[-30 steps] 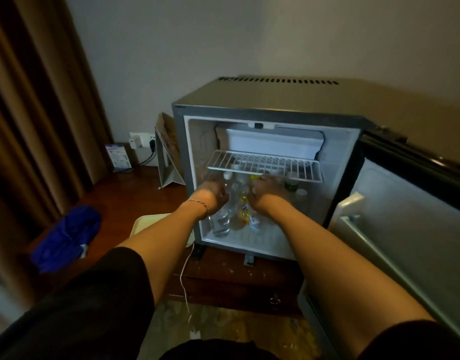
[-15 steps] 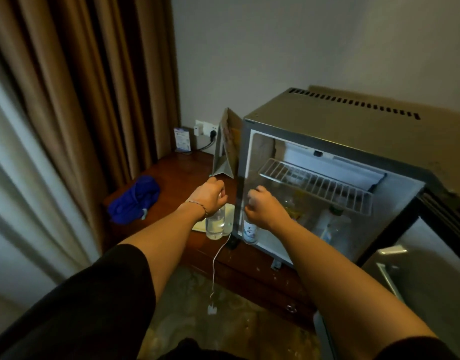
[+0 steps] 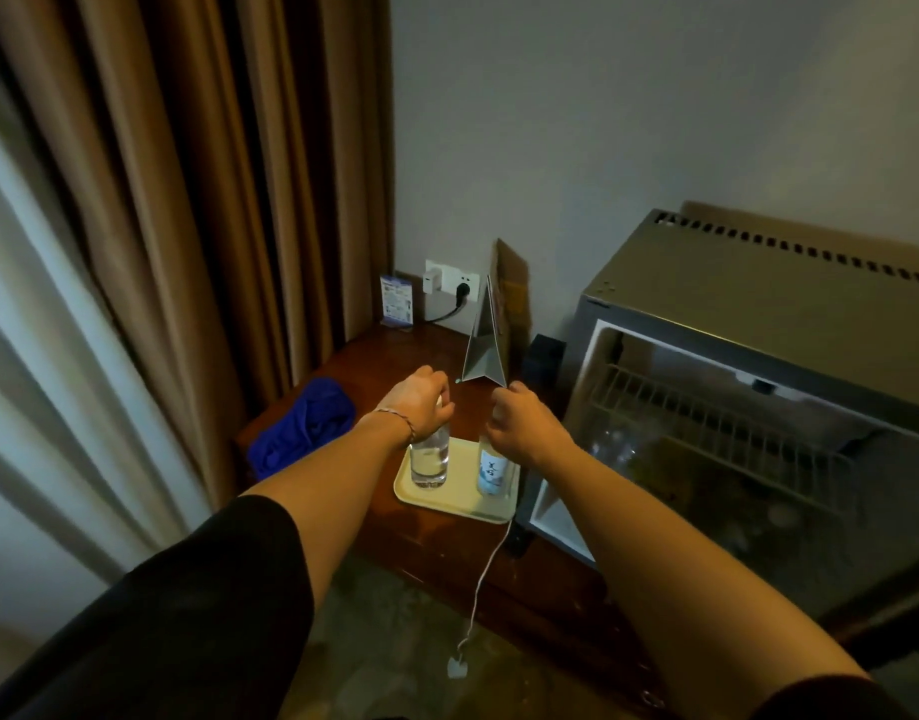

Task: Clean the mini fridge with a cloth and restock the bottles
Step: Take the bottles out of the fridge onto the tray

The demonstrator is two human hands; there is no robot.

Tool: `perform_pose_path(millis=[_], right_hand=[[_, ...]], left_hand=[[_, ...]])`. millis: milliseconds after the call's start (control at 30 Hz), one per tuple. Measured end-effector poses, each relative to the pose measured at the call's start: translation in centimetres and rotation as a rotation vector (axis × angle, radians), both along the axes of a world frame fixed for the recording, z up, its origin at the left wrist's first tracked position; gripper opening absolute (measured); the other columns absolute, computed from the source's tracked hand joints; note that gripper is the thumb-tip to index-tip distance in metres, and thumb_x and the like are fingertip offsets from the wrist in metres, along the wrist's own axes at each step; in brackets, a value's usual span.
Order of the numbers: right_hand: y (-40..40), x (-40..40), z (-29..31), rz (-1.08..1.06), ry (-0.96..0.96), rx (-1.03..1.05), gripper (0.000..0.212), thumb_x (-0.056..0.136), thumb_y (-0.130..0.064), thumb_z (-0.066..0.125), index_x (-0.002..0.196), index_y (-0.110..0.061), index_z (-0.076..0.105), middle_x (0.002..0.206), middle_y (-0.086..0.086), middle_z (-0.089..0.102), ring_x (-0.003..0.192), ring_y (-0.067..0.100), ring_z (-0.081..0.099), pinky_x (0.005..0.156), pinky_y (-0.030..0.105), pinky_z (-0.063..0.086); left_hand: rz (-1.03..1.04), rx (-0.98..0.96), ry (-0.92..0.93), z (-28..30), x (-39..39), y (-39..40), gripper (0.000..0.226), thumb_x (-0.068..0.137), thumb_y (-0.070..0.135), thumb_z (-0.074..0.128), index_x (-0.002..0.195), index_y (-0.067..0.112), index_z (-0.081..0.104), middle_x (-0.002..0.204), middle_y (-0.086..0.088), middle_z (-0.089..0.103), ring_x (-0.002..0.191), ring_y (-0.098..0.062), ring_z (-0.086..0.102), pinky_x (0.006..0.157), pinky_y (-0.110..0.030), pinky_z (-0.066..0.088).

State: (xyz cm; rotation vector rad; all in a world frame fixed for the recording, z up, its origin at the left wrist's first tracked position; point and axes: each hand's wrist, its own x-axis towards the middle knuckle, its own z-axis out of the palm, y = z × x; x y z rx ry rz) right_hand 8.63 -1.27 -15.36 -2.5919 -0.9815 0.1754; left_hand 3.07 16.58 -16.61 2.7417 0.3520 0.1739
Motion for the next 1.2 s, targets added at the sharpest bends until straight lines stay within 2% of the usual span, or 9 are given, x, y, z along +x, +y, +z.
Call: perform_pose_path(millis=[167,467,667,833,1200], right_hand=[[4.3,2.5,-1.0,-0.056,0.050,-0.050,0.023,0.093,-0.025,0.065,0.111,-0.014,0.057,0.118,0.006,0.048,0.100,0.026,0.056,0.089,0.043,0.053],[8.3,4.9,-3.1,-0.100,0.060,-0.098,0.024,0.093,-0.028,0.063,0.112,-0.015,0.057,0.115,0.005,0.049,0.096,0.027,0.060,0.084,0.047,0.055],[9.2,6.5,-5.7,-0.060,0.094,-0.121,0.020,0.094,-0.022,0.061,0.110,-0.012,0.056,0.114,0.007,0.048,0.095,0.028,0.058,0.081,0.041,0.052],[9.5,7.9,-7.4,-0.030,0.127,-0.113,0.018,0.097,-0.020,0.058,0.113,-0.011,0.056,0.116,0.008,0.047,0.095,0.028,0.058,0.078,0.037,0.048],[11.3,10.6,-9.9,-0.029,0.189,-0.155,0.027,0.101,-0.024,0.055,0.126,-0.013,0.054,0.127,0.007,0.045,0.100,0.025,0.059,0.086,0.037,0.053]], left_hand=[[-0.049,-0.021,-0.003,-1.2,2.6,3.6,0.015,0.094,0.031,0.060,0.086,0.027,0.048,0.100,-0.001,0.047,0.083,-0.019,0.054,0.074,-0.030,0.045],[-0.087,-0.071,-0.026,-3.3,5.2,6.9,0.011,0.093,0.030,0.061,0.089,0.025,0.052,0.101,0.000,0.048,0.083,-0.019,0.055,0.072,-0.029,0.044],[-0.064,-0.092,-0.009,-6.0,6.7,7.0,0.010,0.094,0.028,0.061,0.093,0.021,0.055,0.104,-0.003,0.049,0.084,-0.021,0.057,0.075,-0.032,0.050],[-0.043,-0.095,0.033,-8.0,7.6,7.0,0.009,0.095,0.028,0.060,0.094,0.021,0.054,0.107,-0.002,0.048,0.084,-0.019,0.055,0.073,-0.028,0.046],[-0.043,-0.077,0.073,-9.3,10.9,8.1,0.009,0.096,0.026,0.060,0.099,0.020,0.054,0.106,0.000,0.046,0.082,-0.015,0.050,0.073,-0.025,0.043]])
